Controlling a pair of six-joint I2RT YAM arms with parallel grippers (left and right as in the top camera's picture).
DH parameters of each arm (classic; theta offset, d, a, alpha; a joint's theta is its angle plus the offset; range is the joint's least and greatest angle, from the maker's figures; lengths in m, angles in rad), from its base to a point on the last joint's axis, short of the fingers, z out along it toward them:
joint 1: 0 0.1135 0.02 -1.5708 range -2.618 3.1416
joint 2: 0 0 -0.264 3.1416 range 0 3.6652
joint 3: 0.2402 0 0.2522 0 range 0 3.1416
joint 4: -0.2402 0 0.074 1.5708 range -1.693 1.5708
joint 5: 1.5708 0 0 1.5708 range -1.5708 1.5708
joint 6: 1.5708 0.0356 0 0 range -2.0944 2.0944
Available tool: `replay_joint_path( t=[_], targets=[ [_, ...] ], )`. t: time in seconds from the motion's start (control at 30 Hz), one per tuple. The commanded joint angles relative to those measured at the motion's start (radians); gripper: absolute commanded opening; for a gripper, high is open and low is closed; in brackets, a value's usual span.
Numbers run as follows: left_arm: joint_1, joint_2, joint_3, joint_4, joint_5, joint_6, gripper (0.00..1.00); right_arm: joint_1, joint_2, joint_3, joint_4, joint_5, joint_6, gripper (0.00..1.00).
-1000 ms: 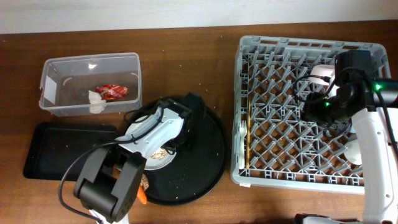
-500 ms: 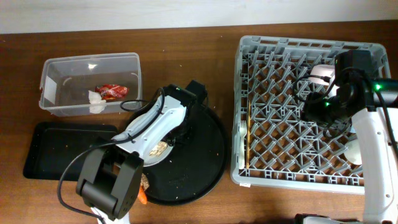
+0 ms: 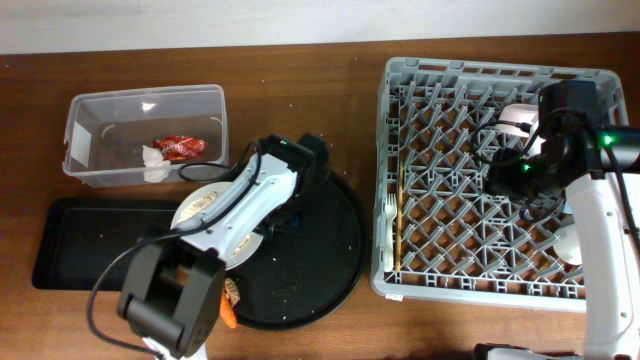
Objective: Sort waste into correct bins and load items into the dishwasher rack
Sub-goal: 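Lift the plate with the left gripper and carry it over the black tray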
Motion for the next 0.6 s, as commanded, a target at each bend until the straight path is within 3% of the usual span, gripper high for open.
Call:
replay_joint_path(
  t=[0.0, 0.3, 0.57],
  targets=[
    [0.047, -0.113, 0.019, -0.011, -0.047, -0.019, 0.00, -0.006, -0.008, 0.011, -0.004, -0.005, -0.010, 0.65],
    [0.217, -0.158, 0.019, 0.019, 0.015, 0.065, 0.00, -0.006, -0.008, 0.011, -0.010, -0.005, -0.010, 0.65],
    [0.389, -0.158, 0.019, 0.050, 0.237, 0.232, 0.00, -0.006, -0.008, 0.011, -0.010, -0.002, -0.010, 0.65]
  ],
)
